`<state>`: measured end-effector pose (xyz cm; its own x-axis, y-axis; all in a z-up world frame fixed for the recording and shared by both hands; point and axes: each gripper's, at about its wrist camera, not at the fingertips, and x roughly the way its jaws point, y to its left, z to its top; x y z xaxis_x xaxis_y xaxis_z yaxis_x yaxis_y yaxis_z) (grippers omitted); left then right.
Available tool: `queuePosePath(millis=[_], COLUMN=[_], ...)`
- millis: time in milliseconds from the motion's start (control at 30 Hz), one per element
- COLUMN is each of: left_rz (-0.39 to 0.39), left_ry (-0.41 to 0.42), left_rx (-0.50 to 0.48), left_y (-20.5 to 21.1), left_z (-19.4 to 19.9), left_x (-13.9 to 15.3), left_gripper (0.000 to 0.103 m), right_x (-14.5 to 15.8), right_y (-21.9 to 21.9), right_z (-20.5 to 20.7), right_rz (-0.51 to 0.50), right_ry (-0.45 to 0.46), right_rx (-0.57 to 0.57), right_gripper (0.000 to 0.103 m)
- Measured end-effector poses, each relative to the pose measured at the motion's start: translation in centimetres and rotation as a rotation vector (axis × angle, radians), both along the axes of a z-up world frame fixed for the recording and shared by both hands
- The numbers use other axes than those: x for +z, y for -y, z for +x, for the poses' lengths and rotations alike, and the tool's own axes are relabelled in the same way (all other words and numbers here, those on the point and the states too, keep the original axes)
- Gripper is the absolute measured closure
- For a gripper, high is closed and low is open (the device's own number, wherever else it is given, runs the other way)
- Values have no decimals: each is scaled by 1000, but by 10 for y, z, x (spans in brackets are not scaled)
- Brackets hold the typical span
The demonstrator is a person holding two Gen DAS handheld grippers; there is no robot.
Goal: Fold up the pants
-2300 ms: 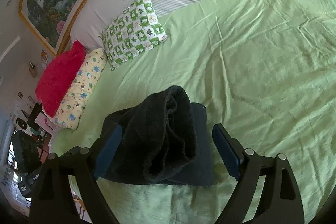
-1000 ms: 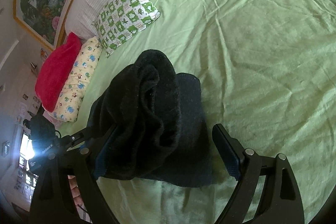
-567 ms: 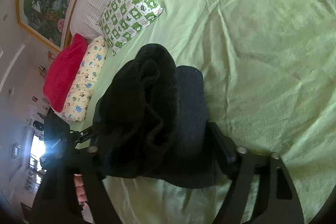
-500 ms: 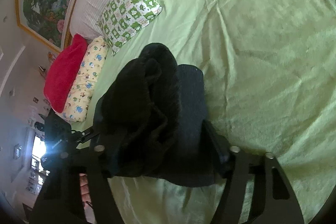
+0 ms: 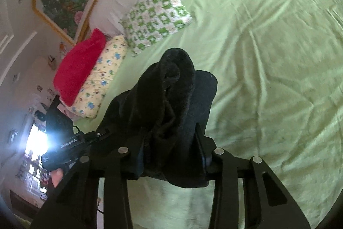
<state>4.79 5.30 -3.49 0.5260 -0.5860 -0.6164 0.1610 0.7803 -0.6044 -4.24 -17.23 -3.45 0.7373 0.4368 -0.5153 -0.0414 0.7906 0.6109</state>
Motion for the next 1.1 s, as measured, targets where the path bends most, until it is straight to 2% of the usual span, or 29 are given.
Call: queuePosePath(millis=[233, 433, 800, 1000, 1067, 1100], left_rz=[53, 90, 137, 178, 190, 189], left_ry=[85, 104, 66, 31, 18, 12], left_rx=[52, 96, 145, 133, 126, 126], left_y=[-31, -51, -67, -62, -62, -62], left_z=[-9, -1, 39, 47, 47, 47], left_x=[35, 40, 20, 0, -9, -11], left_gripper=[70, 70, 70, 70, 66, 60], right_x=[20, 25, 14, -5, -15, -19], right_y=[-28, -48, -73, -71, -70, -68], right_z=[17, 42, 93, 108, 111, 112], right_rz=[5, 13, -22, -45, -60, -64], right_ry=[66, 82, 58, -4, -40, -56], right_rx=[59, 100, 139, 141, 137, 130], right_gripper=[63, 63, 63, 62, 57, 56])
